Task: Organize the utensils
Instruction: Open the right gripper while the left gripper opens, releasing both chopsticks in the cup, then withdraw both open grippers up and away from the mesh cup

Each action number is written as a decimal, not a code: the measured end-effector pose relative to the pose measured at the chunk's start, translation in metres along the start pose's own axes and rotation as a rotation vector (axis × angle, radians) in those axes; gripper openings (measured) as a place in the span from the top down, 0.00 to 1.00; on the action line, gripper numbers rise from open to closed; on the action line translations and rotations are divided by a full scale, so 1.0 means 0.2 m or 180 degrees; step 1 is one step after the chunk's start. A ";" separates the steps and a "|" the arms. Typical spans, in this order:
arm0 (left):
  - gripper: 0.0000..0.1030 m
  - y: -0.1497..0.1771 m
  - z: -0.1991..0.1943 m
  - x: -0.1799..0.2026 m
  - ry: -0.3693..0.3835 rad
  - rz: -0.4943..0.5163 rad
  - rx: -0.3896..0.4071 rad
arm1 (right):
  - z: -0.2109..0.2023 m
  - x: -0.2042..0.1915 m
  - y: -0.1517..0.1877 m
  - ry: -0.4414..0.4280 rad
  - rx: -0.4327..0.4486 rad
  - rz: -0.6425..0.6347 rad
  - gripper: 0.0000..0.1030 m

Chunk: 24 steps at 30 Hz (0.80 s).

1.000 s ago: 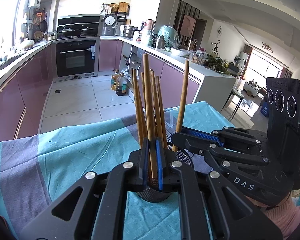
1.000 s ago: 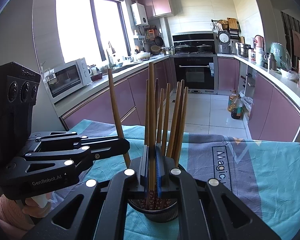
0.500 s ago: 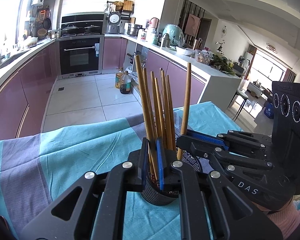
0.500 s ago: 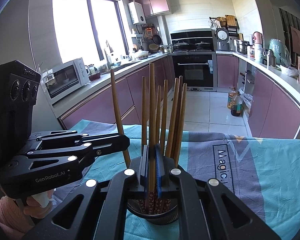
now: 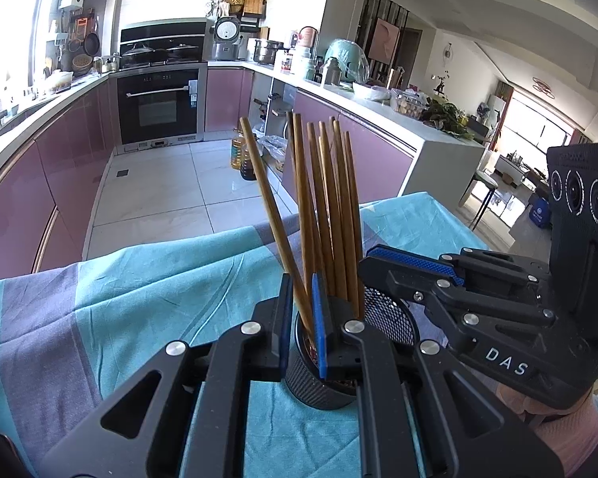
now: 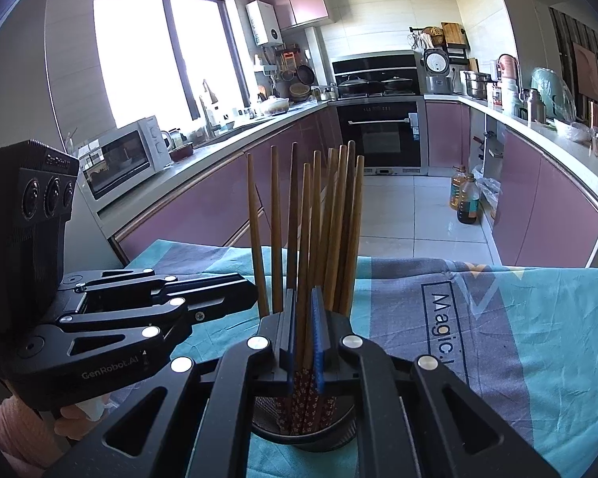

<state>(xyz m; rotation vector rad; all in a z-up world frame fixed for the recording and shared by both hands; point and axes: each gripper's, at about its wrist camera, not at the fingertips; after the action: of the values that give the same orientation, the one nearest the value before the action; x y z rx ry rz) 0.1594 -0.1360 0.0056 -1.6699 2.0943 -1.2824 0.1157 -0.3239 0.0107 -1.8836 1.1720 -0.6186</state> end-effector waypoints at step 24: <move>0.06 0.21 -0.34 -0.12 -0.0674 -0.0050 0.0922 | -0.16 -0.14 0.11 0.0343 0.0347 -0.0229 0.16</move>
<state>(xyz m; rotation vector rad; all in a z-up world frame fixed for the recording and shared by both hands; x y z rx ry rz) 0.0957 -0.0807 0.0093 -1.6172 1.6894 -1.2787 0.0677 -0.3173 0.0101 -1.8253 1.1190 -0.8164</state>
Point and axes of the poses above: each gripper's, at about its wrist camera, not at the fingertips, and z roughly the way its jaws point, x to its right, y to its underside, and after that the axes turned 15 degrees about -z, right-handed
